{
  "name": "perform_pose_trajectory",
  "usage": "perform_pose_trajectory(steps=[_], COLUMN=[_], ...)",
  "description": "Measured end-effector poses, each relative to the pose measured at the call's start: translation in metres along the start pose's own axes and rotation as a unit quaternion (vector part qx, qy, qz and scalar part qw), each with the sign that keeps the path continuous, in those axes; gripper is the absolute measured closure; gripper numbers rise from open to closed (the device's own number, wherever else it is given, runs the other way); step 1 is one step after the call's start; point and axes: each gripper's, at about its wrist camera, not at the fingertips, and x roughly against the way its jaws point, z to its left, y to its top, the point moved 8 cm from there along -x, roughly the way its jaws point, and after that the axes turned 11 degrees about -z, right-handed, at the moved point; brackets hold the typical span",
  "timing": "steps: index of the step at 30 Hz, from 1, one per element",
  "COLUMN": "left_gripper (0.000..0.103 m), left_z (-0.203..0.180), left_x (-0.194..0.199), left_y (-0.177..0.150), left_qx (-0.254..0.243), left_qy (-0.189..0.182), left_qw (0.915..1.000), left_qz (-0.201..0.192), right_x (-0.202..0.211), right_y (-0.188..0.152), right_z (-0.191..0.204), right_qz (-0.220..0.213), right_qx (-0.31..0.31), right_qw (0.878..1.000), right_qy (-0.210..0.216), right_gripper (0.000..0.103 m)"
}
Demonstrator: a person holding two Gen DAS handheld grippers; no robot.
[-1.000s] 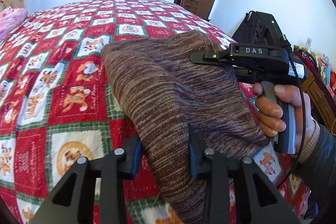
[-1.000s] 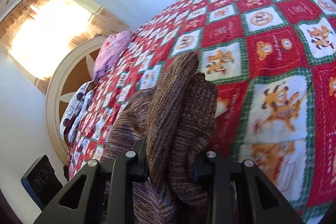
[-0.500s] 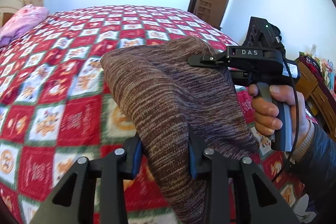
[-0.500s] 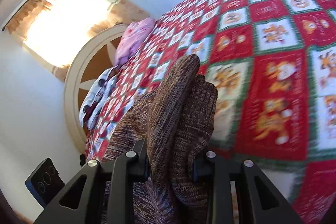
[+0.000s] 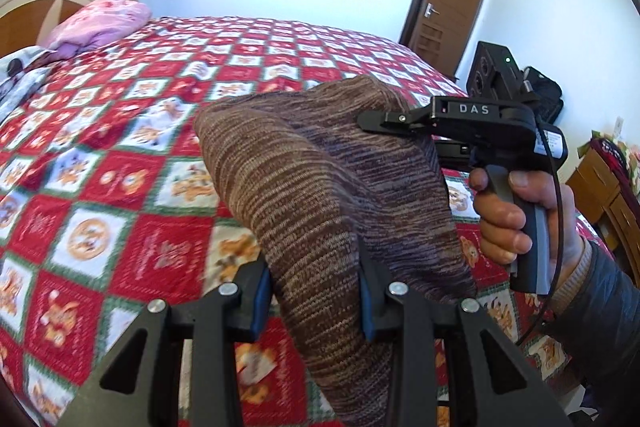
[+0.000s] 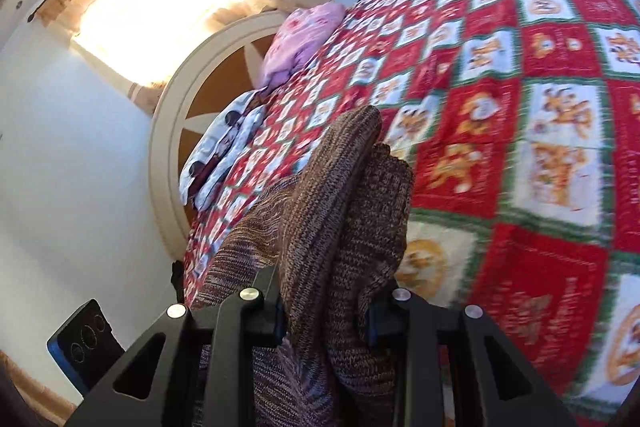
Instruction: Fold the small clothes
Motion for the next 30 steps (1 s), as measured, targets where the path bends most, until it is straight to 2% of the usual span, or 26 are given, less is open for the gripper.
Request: perform_pose_trajectory(steps=[11,30], left_gripper=[0.067,0.067], left_z=[0.038,0.098], left_x=[0.034,0.059], left_y=[-0.006,-0.024], left_qx=[0.026,0.045], left_qy=[0.027,0.072], left_qw=[0.9990,0.9959], left_qz=[-0.024,-0.029], right_x=[-0.036,-0.114], right_y=[-0.019,-0.051], right_z=[0.041,0.085], right_qz=[0.023,0.074], right_qx=[0.017,0.035], right_qw=[0.999,0.996], right_qy=[0.021,0.043], right_gripper=[0.074,0.074])
